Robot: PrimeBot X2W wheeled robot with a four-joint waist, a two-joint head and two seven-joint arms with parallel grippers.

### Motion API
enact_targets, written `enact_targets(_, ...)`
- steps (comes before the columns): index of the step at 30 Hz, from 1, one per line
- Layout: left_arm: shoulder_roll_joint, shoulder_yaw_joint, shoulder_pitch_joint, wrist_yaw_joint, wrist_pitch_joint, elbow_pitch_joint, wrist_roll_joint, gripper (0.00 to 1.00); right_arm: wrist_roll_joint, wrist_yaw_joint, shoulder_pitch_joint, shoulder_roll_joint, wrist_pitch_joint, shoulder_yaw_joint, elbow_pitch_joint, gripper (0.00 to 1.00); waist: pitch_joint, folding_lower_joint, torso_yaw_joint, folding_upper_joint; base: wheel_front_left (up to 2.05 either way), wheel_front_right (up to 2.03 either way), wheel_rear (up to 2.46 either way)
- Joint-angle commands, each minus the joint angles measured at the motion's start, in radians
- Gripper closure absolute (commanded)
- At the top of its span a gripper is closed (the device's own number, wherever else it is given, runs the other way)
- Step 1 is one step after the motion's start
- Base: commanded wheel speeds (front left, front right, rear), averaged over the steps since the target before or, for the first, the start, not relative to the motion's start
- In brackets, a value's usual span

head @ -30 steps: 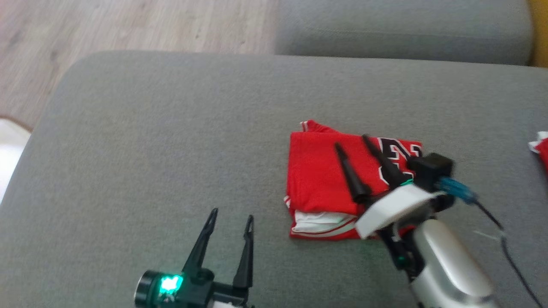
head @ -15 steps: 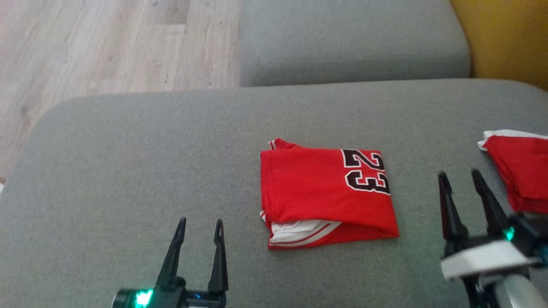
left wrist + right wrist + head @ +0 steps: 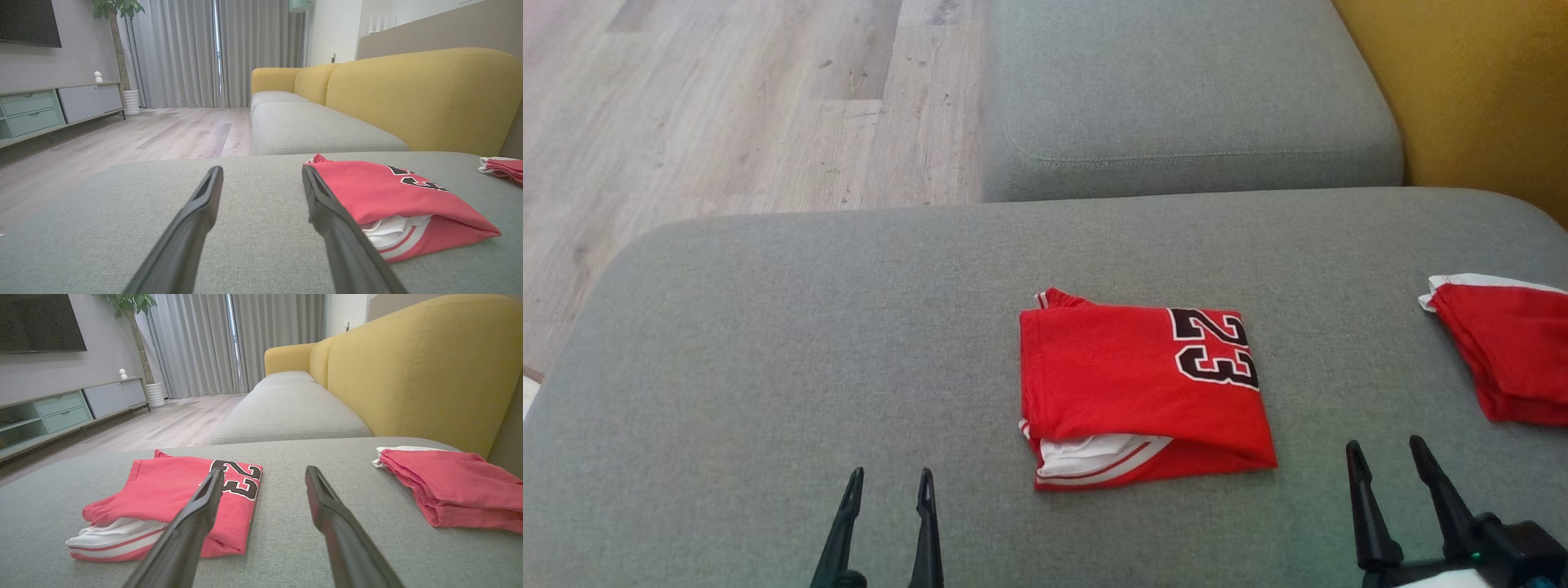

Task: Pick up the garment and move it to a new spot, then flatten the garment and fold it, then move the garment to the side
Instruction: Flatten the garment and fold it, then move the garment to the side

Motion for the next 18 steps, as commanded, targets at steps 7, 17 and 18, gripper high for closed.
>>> enact_targets(7,-0.015,0.042,-0.03,-0.008,-0.005,-0.018,0.016,0.0,-0.026,0.007,-0.032,-0.003,-0.011,0.019,-0.043,0.0,-0.001,0.0,0.011,0.0,0.0,0.0,0.0)
enact_targets(17,-0.016,0.049,-0.034,-0.01,-0.005,-0.014,0.021,0.0,-0.026,0.007,-0.032,0.0,-0.011,0.028,-0.04,0.0,0.0,0.0,0.017,0.0,0.0,0.0,0.0)
enact_targets(18,-0.016,0.049,-0.034,-0.01,-0.005,-0.014,0.022,0.0,-0.025,0.007,-0.032,0.001,-0.011,0.028,-0.039,0.0,0.0,0.0,0.017,0.0,0.0,0.0,0.0)
